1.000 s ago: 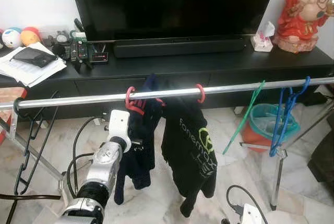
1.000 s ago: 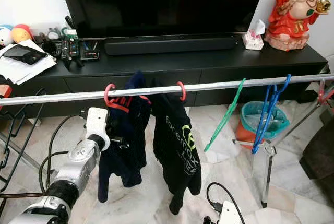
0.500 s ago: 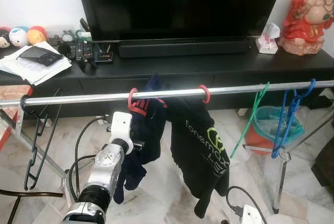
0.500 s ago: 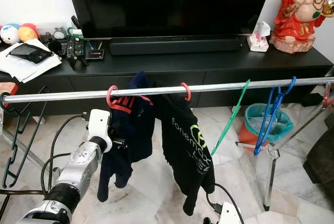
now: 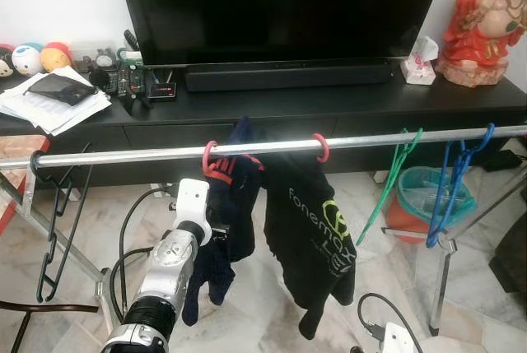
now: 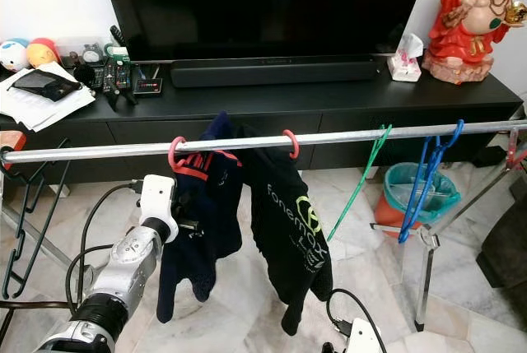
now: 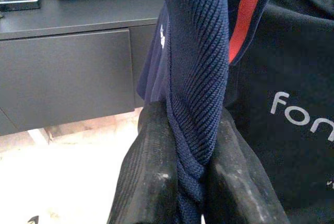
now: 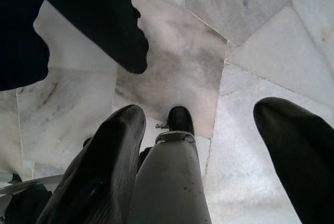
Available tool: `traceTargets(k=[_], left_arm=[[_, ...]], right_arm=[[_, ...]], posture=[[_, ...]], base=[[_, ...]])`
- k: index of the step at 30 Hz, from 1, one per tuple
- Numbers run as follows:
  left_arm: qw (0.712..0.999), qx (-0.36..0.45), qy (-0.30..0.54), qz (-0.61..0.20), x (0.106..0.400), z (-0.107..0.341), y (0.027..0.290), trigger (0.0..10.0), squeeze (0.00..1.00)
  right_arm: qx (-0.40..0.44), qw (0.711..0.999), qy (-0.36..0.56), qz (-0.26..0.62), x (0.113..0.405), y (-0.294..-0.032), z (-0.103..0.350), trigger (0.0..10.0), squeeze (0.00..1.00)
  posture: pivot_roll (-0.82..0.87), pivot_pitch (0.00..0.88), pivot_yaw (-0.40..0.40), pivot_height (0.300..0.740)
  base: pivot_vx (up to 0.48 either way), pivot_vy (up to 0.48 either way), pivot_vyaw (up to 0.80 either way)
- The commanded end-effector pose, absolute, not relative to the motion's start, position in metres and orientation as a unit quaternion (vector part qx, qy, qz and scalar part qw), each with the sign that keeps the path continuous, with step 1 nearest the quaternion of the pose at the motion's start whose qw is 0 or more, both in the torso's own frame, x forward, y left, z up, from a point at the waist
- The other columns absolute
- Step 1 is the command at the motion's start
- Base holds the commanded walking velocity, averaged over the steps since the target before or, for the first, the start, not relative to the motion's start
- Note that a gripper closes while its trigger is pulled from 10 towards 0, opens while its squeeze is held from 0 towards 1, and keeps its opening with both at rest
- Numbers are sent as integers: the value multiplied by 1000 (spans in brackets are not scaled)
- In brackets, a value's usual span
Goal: Hang hanger
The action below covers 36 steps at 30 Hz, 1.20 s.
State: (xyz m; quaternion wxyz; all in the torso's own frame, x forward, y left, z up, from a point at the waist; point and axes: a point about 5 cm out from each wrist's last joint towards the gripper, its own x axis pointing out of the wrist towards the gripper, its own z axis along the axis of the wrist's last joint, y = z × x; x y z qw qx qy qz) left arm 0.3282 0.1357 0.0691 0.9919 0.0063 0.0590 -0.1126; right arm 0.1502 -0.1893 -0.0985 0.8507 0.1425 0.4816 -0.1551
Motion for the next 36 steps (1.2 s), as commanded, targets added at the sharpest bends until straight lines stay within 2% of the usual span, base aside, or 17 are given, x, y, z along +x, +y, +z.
traceTargets(k=[1, 15, 28, 36], left_arm=[[993, 1, 31, -112, 333, 82, 135, 10000, 0], [995, -3, -18, -101, 327, 97, 139, 10000, 0], [991, 67, -12, -113, 290, 87, 156, 10000, 0], [986, 114, 24, -117, 257, 70, 174, 10000, 0]], right_arm=[[141, 851, 480, -159, 150, -192, -98, 10000, 0], [141, 851, 481, -157, 149, -191, -99, 10000, 0], [141, 851, 480, -158, 149, -191, -99, 10000, 0], [140, 851, 481, -158, 149, -191, -99, 10000, 0]], posture=[[203, 0, -40, 736], [201, 0, -39, 736], [192, 0, -31, 736], [197, 0, -29, 736]], base=[[0, 0, 0], [0, 0, 0], [0, 0, 0], [0, 0, 0]])
